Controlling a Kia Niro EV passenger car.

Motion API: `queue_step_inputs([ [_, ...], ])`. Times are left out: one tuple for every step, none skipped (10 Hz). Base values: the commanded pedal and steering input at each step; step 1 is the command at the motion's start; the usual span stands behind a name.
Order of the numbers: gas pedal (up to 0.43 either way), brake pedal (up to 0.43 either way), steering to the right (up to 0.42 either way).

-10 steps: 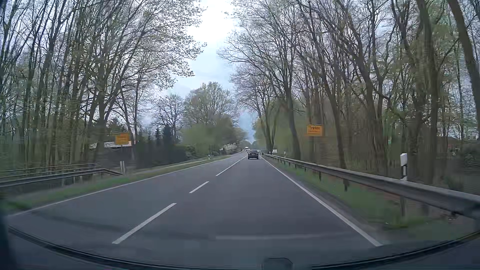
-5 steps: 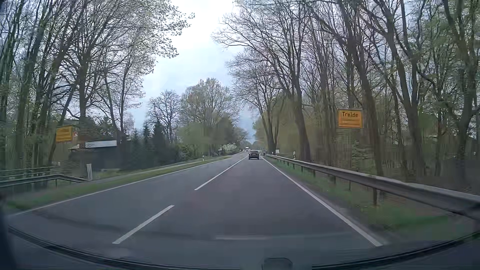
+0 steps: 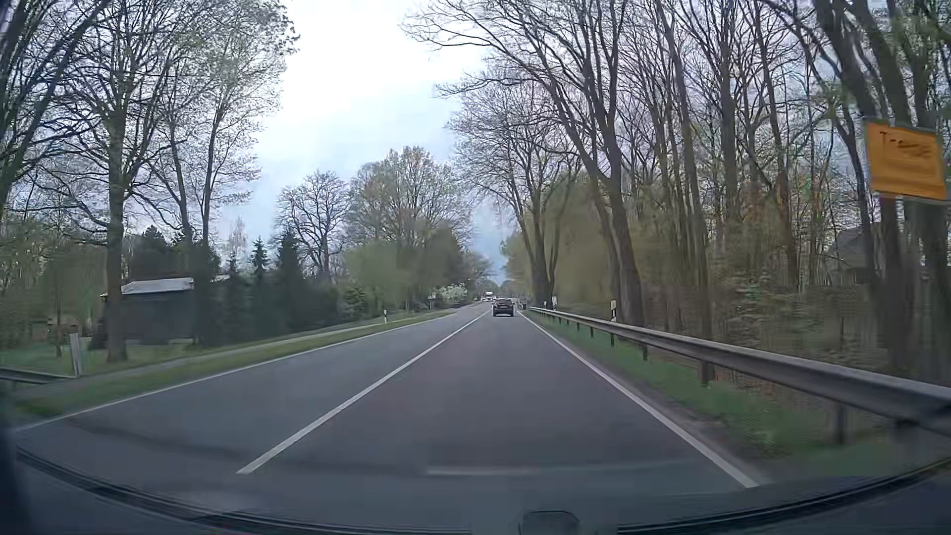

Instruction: Follow the waypoints while adhering to traffic rules and regulations

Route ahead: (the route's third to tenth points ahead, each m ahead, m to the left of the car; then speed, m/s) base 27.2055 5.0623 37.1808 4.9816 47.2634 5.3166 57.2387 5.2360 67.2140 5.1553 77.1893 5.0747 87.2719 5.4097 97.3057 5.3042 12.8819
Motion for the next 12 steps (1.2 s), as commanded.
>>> queue_step_inputs([
  [0.157, 0.0, -0.001],
  [0.157, 0.0, -0.001],
  [0.157, 0.0, 0.0],
  [0.157, 0.0, -0.001],
  [0.157, 0.0, -0.001],
  [0.157, 0.0, -0.001],
  [0.157, 0.0, -0.002],
  [0.157, 0.0, -0.003],
  [0.157, 0.0, -0.003],
  [0.157, 0.0, -0.002],
  [0.157, 0.0, -0.002],
  [0.157, 0.0, -0.002],
])
